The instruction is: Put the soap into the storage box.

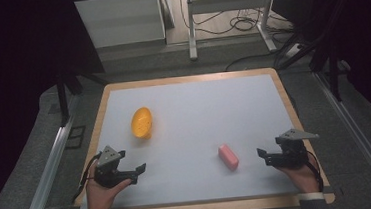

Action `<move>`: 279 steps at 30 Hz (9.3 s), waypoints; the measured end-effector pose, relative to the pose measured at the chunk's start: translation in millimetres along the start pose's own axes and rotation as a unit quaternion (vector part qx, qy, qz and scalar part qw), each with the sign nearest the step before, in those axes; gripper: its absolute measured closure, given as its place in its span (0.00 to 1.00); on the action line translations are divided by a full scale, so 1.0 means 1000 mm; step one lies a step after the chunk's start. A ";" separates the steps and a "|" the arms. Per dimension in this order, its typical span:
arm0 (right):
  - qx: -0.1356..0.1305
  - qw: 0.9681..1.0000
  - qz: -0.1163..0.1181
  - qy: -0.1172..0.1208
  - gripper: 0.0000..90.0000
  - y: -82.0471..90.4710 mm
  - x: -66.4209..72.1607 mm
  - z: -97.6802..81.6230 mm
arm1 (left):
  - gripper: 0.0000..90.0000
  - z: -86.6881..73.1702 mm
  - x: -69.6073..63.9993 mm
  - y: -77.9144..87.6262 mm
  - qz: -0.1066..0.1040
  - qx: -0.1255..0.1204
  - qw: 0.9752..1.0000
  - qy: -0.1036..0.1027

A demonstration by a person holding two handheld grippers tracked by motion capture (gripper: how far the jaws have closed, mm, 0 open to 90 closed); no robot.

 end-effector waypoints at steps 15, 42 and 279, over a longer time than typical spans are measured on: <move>0.012 1.000 0.006 0.002 0.22 0.000 0.007 0.002 | 0.10 -0.002 0.008 0.010 0.019 0.006 1.000 0.002; 0.038 0.995 0.044 0.075 0.28 0.001 0.035 0.050 | 0.11 -0.011 0.009 0.001 0.004 0.030 0.999 0.018; 0.196 0.977 0.073 0.031 0.66 -0.177 0.321 0.226 | 0.10 -0.020 0.004 -0.003 -0.002 0.042 0.999 0.001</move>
Point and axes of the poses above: each handheld gripper's, and its own axes: y roughly backward along the jaws, z roughly out of its top, x roughly to its left, the point moved 4 cm from there along -y, roughly forward along the jaws, and after that the axes turned 13 degrees about -z, right-handed, at the moved point
